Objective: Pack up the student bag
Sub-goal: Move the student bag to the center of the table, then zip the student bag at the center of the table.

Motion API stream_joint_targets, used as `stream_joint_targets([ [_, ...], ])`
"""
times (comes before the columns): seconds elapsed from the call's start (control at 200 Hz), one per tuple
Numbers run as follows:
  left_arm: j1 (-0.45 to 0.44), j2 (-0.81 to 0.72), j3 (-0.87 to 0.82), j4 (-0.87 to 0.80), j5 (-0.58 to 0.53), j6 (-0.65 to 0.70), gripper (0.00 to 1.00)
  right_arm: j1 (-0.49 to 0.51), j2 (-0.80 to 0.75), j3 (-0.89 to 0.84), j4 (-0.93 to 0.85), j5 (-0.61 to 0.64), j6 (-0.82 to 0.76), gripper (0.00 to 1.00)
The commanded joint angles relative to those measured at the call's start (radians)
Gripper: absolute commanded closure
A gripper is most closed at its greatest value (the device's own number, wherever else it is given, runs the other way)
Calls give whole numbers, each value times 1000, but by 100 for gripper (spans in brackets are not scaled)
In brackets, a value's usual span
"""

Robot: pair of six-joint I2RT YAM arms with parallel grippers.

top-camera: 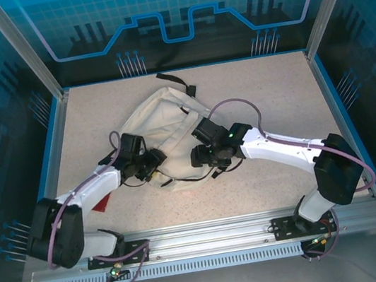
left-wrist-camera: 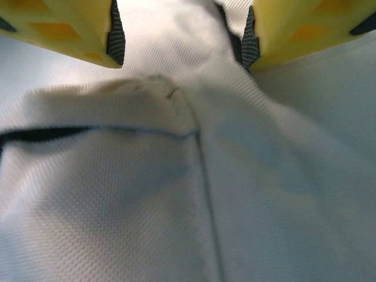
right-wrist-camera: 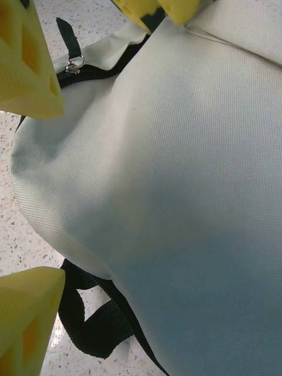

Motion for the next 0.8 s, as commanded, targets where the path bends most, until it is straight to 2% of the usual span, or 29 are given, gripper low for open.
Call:
stream_joint_targets([
  [0.0,-12,87,38,127,96,-30,46,0,16,23,-25,4,18,33],
  [0.2,-64,206,125,195,121,-29,52,-43,-24,-8,-58,39,14,34],
  [0.455,-108,303,222,249,167,-42,53,-56,-84,11,-160,124,2,34],
  [0.635,-99,239,220,169,126,-19,51,8,-36,102,-257,174,16,37],
  [0.795,-35,111,143,81,79,0,45,95,84,236,-341,218,54,41],
])
